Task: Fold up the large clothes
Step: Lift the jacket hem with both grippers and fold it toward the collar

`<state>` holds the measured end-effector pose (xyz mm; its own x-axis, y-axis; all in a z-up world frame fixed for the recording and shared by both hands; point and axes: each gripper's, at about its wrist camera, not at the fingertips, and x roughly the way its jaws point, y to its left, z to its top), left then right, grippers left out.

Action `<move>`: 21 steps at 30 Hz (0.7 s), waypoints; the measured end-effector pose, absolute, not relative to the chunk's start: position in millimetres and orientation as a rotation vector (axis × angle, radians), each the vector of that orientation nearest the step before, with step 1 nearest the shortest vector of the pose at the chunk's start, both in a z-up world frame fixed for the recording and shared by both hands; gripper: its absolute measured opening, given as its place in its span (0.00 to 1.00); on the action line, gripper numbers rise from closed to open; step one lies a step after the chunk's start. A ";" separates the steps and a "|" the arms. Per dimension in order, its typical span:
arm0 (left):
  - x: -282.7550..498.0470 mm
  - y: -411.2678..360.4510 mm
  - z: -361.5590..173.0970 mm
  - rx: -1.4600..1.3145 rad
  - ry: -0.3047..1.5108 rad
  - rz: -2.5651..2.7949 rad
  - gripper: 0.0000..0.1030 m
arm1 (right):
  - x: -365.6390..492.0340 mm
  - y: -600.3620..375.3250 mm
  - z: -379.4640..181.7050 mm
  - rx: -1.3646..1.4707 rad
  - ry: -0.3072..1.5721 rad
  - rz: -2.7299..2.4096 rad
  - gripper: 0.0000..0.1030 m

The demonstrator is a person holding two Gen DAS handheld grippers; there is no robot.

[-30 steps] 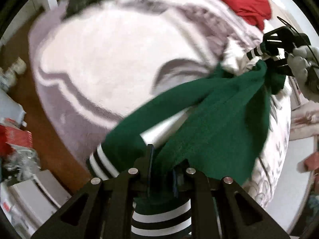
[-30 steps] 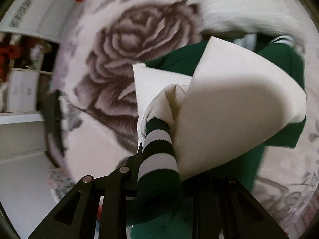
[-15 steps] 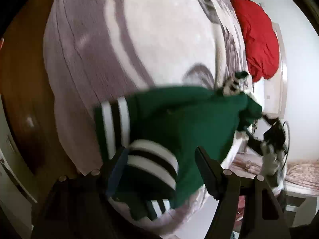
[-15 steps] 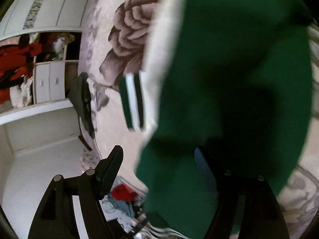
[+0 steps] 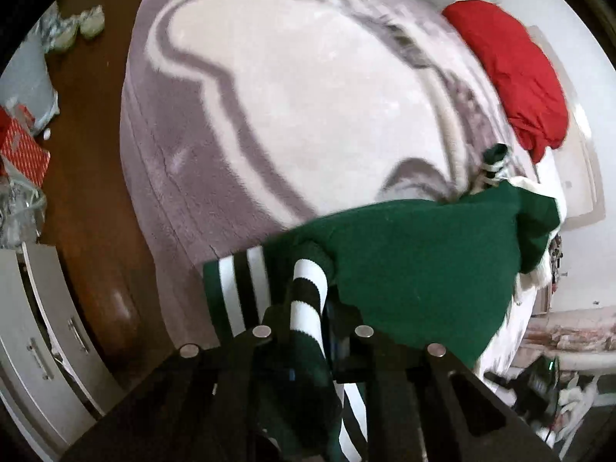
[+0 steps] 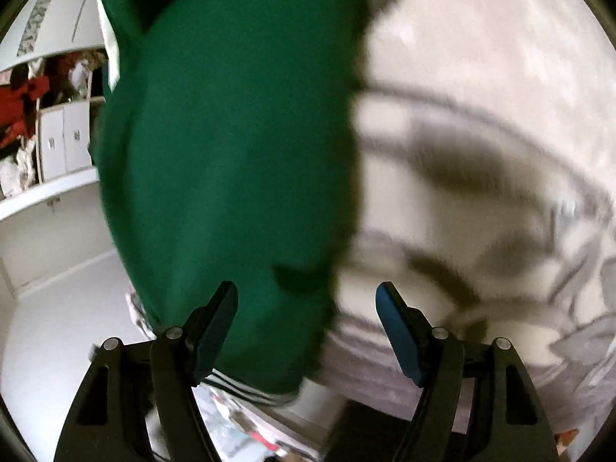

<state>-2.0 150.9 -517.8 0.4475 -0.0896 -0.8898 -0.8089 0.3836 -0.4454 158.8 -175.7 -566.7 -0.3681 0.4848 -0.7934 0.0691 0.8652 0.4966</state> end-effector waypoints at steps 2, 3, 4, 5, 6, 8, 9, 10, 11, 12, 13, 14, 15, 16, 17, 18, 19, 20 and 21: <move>-2.6 161.7 -542.9 -1.173 1.062 0.539 0.11 | 144.2 -175.5 -574.4 0.431 1.933 0.454 0.74; -2.9 163.9 -545.1 -1.221 1.058 0.514 0.11 | 133.9 -174.9 -578.5 0.436 1.945 0.451 0.74; -4.0 166.0 -544.0 -1.253 1.062 0.488 0.18 | 127.7 -173.3 -580.5 0.438 1.951 0.456 0.74; -3.7 165.7 -540.6 -1.265 1.074 0.464 0.28 | 119.1 -170.6 -582.5 0.438 1.956 0.463 0.74; -5.8 167.4 -534.4 -1.279 1.090 0.422 0.33 | 112.7 -164.7 -584.7 0.436 1.959 0.472 0.74; -11.1 172.0 -516.2 -1.280 1.093 0.359 0.61 | 97.4 -169.1 -585.9 0.452 1.966 0.501 0.74; -12.6 174.7 -510.0 -1.269 1.094 0.344 0.66 | 87.0 -167.3 -586.3 0.470 1.969 0.514 0.76; -10.5 178.9 -505.4 -1.244 1.104 0.322 0.68 | 78.8 -164.7 -588.4 0.488 1.975 0.527 0.77; -3.8 182.6 -505.0 -1.205 1.137 0.291 0.68 | 69.3 -161.9 -589.9 0.509 1.983 0.537 0.77; 5.8 184.7 -507.0 -1.165 1.165 0.266 0.68 | 59.9 -157.1 -593.2 0.539 1.992 0.539 0.78; 18.2 187.8 -510.6 -1.099 1.202 0.230 0.68 | 48.4 -153.4 -597.0 0.574 1.997 0.541 0.78; 30.0 189.6 -515.3 -1.029 1.233 0.186 0.68 | 38.3 -149.4 -601.1 0.610 1.997 0.545 0.79; 43.5 190.9 -525.2 -0.959 1.265 0.128 0.68 | 23.7 -144.5 -609.1 0.649 1.998 0.539 0.79; 54.5 190.4 -536.3 -0.915 1.295 0.079 0.68 | 14.4 -140.4 -614.8 0.671 1.996 0.530 0.79; 64.7 189.1 -551.0 -0.881 1.333 0.023 0.68 | 5.6 -135.9 -621.3 0.690 1.996 0.522 0.79; 71.9 187.8 -559.6 -0.863 1.357 -0.013 0.68 | -4.7 -131.1 -629.0 0.718 1.991 0.512 0.82; 83.4 185.7 -571.0 -0.835 1.381 -0.067 0.68 | -13.2 -127.3 -635.3 0.756 1.970 0.499 0.85; 90.8 184.7 -576.8 -0.824 1.389 -0.113 0.69 | -25.2 -126.4 -638.4 0.781 1.945 0.489 0.87; 95.8 184.5 -579.3 -0.812 1.389 -0.140 0.69 | -29.9 -123.8 -639.6 0.821 1.907 0.475 0.87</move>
